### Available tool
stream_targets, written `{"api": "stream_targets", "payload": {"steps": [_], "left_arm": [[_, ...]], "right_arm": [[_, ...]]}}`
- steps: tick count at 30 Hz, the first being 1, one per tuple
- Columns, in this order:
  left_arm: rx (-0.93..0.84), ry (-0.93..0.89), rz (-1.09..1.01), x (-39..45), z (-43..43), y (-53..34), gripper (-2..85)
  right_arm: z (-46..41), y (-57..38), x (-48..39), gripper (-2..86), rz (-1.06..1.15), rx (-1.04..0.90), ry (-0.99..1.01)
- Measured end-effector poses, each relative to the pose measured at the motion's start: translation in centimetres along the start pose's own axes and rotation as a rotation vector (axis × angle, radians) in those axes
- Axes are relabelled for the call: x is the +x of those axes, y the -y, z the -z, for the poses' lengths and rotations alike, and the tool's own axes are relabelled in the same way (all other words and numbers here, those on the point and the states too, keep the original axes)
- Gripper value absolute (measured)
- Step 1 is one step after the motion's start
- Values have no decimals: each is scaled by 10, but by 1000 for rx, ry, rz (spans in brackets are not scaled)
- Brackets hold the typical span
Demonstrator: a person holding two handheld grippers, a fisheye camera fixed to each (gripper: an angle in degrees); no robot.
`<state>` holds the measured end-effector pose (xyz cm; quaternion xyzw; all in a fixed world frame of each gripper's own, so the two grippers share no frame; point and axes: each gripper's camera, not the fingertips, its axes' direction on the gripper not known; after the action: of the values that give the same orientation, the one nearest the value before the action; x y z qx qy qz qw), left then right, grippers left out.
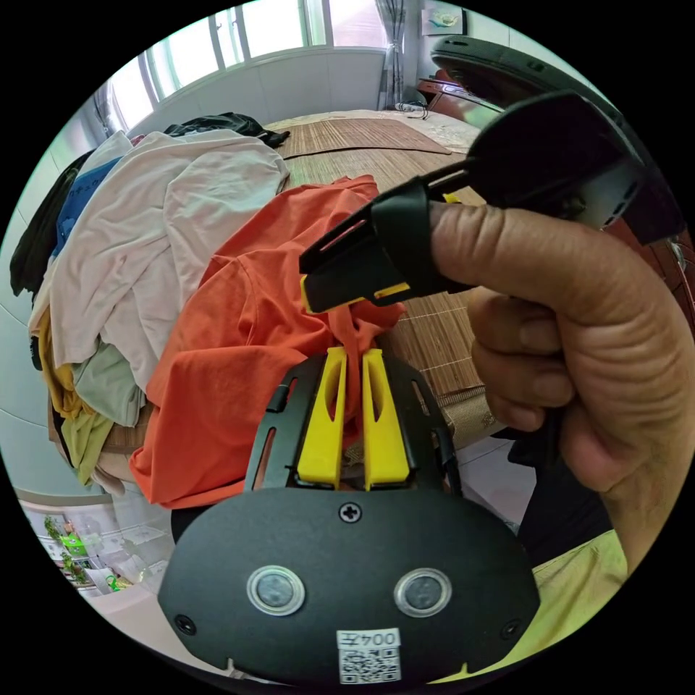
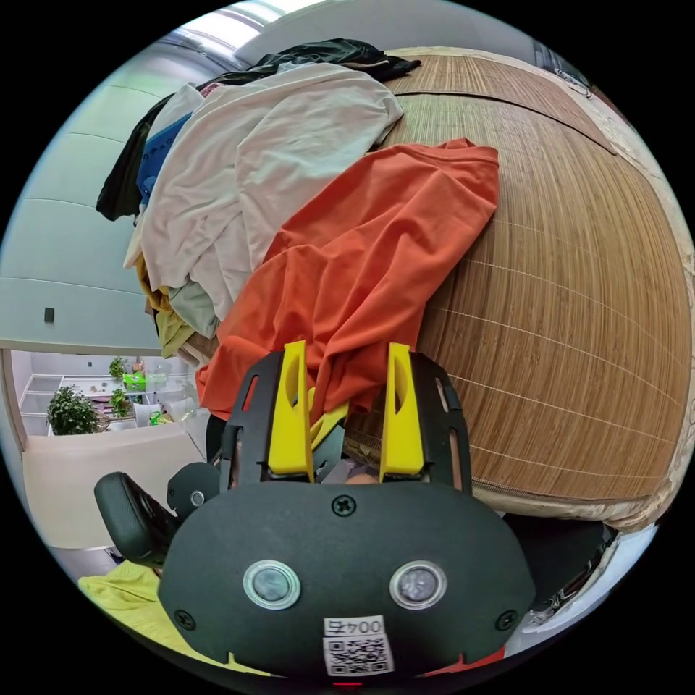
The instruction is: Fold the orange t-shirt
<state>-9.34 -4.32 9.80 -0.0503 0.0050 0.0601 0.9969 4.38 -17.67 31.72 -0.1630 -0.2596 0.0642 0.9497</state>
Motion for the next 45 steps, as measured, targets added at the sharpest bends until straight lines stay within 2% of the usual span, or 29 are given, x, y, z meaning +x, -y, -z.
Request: {"api": "stream_targets", "payload": {"steps": [10, 14, 17, 20, 25, 27, 29, 33, 38, 41, 43, 45], "left_arm": [[8, 3, -13, 3, -5, -1, 15], [66, -104, -35, -1, 21, -2, 16], [151, -156, -71, -6, 51, -7, 18], [210, -130, -112, -10, 70, -11, 20], [169, -81, -153, -12, 57, 0, 30], [142, -100, -178, -6, 44, 9, 40], [122, -114, -233, 9, 27, 25, 59], [105, -197, -310, 33, -2, 56, 92], [6, -394, -319, 43, -53, 100, 131], [-27, -539, -305, 46, -71, 113, 99], [-17, -555, -333, 56, -68, 116, 42], [45, -543, -380, 72, -55, 112, 30]], "right_arm": [[2, -7, -27, 7, 82, 44, -91], [12, -19, -32, -4, 138, 84, -228], [28, -41, -11, -7, 165, 95, -316], [45, -72, 29, -7, 164, 69, -436], [67, -132, 118, 1, 125, -51, -646], [82, -147, 143, 9, 76, -67, -657], [107, -163, 152, 26, 48, 0, -638], [150, -179, 140, 87, 38, 164, -421], [151, -149, 119, 157, 34, 224, -243], [145, -122, 102, 188, 43, 221, -178], [141, -104, 90, 213, 56, 200, -130], [139, -93, 83, 220, 55, 176, -129]]}}
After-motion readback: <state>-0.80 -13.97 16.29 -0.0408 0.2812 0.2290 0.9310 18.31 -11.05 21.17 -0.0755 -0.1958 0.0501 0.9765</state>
